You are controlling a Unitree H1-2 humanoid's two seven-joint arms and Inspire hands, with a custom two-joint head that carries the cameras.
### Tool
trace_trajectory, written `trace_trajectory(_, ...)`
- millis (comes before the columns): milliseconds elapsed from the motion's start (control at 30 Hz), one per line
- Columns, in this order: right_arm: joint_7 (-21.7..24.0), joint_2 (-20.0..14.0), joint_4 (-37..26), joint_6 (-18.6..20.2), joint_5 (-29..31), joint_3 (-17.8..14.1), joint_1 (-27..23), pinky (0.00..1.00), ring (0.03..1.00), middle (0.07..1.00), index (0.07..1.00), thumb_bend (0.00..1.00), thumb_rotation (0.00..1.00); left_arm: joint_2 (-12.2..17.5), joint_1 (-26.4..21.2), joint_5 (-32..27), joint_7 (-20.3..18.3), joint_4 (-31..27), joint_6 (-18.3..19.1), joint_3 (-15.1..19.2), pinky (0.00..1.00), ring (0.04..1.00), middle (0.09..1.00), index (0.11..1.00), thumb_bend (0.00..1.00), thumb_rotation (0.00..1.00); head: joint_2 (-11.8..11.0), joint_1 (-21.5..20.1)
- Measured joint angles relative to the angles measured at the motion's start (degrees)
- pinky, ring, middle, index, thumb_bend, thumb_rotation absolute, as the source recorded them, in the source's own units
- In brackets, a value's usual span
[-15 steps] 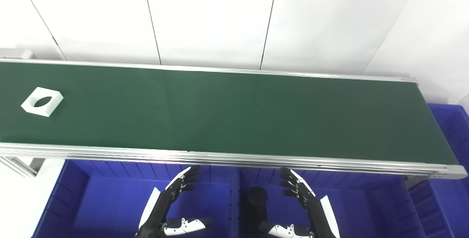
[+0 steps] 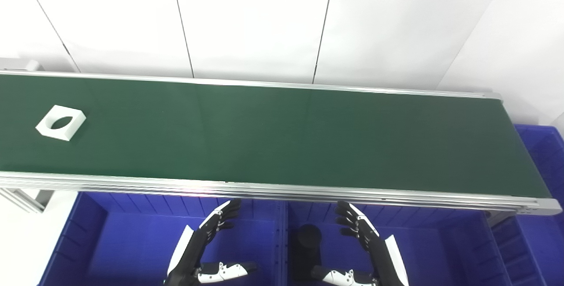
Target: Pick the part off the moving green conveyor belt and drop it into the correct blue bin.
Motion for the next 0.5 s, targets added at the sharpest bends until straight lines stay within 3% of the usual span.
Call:
trace_trajectory(267, 0.0, 0.0, 0.0, 0.0, 0.0, 0.0, -0.1, 0.73, 0.799, 0.837, 0.866, 0.85, 0.30, 0.0, -0.1, 0.0, 0.0, 0.0, 0.0, 0.0, 0.77, 0.834, 0.864, 0.858, 0.80, 0.28, -0.2, 0.4)
trace_trajectory(433, 0.0, -0.2, 0.1, 0.0, 0.2, -0.4, -0.3, 0.73, 0.799, 0.841, 0.868, 0.83, 0.28, -0.4, -0.2, -0.1, 0.0, 0.2, 0.0, -0.1, 0.75, 0.831, 0.860, 0.841, 0.81, 0.27, -0.8, 5.2)
trace_trajectory(467, 0.0, -0.4, 0.3, -0.1, 0.5, -0.5, -0.4, 0.73, 0.802, 0.844, 0.871, 0.83, 0.28, -0.5, -0.2, -0.1, 0.0, 0.2, 0.0, -0.2, 0.75, 0.831, 0.859, 0.838, 0.81, 0.26, -1.6, 8.9)
trace_trajectory(500, 0.0, -0.5, 0.5, -0.2, 0.7, -0.6, -0.5, 0.73, 0.803, 0.845, 0.872, 0.83, 0.28, -0.6, -0.3, -0.1, 0.0, 0.3, 0.0, -0.2, 0.74, 0.830, 0.859, 0.837, 0.81, 0.26, -1.7, 9.5)
